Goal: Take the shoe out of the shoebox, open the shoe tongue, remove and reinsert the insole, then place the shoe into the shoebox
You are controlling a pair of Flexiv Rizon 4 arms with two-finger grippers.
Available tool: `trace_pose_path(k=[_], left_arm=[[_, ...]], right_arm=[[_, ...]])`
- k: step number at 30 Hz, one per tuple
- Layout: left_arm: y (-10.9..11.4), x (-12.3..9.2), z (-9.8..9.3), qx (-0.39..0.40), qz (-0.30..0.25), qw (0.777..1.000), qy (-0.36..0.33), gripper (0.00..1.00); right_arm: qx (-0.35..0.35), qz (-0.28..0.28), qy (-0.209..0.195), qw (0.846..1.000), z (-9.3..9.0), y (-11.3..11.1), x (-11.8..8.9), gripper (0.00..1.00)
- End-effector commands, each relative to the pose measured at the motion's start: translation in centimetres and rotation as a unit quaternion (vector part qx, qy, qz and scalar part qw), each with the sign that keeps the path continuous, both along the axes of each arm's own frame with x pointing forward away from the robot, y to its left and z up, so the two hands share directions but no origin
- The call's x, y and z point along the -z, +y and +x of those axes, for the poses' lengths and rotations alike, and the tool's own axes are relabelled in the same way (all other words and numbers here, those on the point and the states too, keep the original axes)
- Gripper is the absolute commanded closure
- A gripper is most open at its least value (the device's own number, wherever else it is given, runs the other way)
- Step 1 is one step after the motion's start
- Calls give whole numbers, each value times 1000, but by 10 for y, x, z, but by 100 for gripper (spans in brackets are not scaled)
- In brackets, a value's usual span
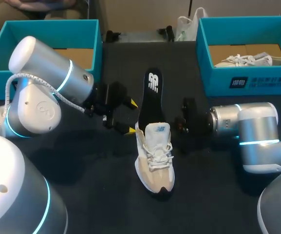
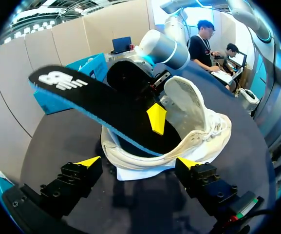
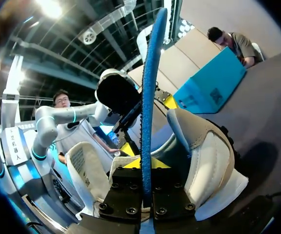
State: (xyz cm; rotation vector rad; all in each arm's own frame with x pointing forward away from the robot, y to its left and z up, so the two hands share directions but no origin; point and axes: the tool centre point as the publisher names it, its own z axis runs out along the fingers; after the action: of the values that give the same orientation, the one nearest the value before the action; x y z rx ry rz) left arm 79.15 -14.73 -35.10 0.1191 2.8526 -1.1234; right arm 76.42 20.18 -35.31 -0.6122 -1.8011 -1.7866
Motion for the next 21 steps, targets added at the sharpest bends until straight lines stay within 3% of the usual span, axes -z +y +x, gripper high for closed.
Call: trace_pose_path(k=[1,4,7,21], left_arm=[[-1,-1,0,0,3,1000,0,0],[-1,-1,0,0,3,1000,0,0],[-1,-1,0,0,3,1000,0,0],[-1,-1,0,0,3,1000,0,0]], right_arm=[[2,-4,-6,1000,-2,1,-4,88],[2,-4,-11,1000,-1,3,-8,77],[1,-8,-16,1000,-1,4,-12,74],[2,-42,-36,998,6,4,-24,70]])
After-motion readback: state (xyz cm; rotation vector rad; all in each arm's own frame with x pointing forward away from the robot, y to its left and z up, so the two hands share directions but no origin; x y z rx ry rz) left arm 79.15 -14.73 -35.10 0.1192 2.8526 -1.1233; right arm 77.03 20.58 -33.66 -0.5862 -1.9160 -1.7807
